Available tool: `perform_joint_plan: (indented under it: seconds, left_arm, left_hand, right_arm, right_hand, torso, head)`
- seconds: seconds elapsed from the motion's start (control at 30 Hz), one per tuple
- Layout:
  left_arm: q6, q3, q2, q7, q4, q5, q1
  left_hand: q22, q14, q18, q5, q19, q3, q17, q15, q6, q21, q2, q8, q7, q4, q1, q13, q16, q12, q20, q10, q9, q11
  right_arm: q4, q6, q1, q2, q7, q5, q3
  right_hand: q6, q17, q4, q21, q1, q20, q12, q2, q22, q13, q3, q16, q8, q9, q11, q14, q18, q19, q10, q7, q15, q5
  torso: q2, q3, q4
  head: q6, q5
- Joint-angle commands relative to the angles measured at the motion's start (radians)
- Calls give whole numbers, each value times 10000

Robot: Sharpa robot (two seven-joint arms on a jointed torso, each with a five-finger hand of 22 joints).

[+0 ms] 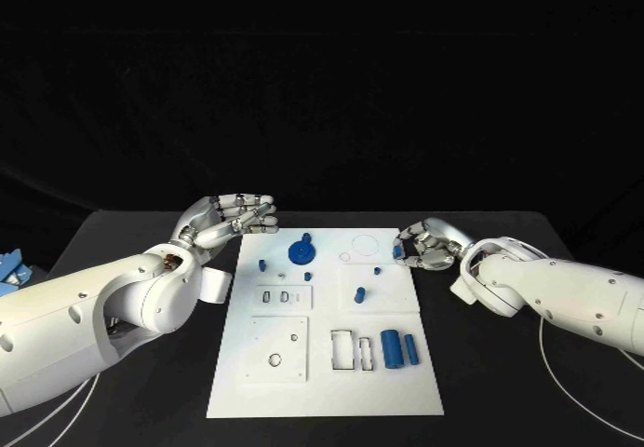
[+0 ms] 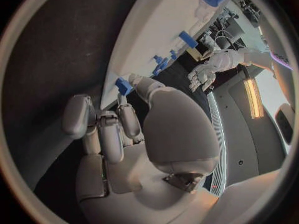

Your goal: Assemble the parts on the task board

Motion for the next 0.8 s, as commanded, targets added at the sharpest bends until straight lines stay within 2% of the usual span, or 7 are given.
perform_joint_plan:
  seconds: [0.03,0.43,0.8]
  left_arm:
    - [161,6,24,52,4,26,-2]
    - [162,6,21,22,-9,26,-4]
    - [169,5,12,-15,-19,26,-4]
  left_hand:
    - [13,-52,25,-17,-68,47,9,39,40,43,-93,-19,420,-14,11,13,-44,-15,-24,69,0,-29]
    - [14,-51,26,-15,-72,61,13,38,41,48,-89,-21,417,-24,14,11,-46,-20,-24,73,0,-31]
    - [14,-51,26,-15,-72,61,13,38,41,48,-89,-21,417,-24,14,11,-46,-20,-24,73,0,-31]
  right_arm:
    - [-11,62,-9,26,-2,-80,0]
    - [-131,-47,-13,104,-41,-6,0]
    - [-209,-63,-20,119,-87,-72,0]
  right_hand:
    - [107,1948,6,80,-27,-40,54,87,28,21,82,-12,75,17,7,897,0,75,84,7,-32,-8]
    - [455,2005,19,133,-99,-139,133,347,118,126,347,-1,262,24,-123,914,-16,144,240,-135,-144,-271]
    - [484,2018,-53,137,-54,-168,132,373,134,125,447,1,289,17,-148,918,-19,155,247,-157,-171,-388]
  torso:
    - [-2,-6,33]
    - [-12,-16,85]
    - [-18,-21,112]
  head:
    - [-17,-24]
    - [-59,-85]
    - [-94,-119]
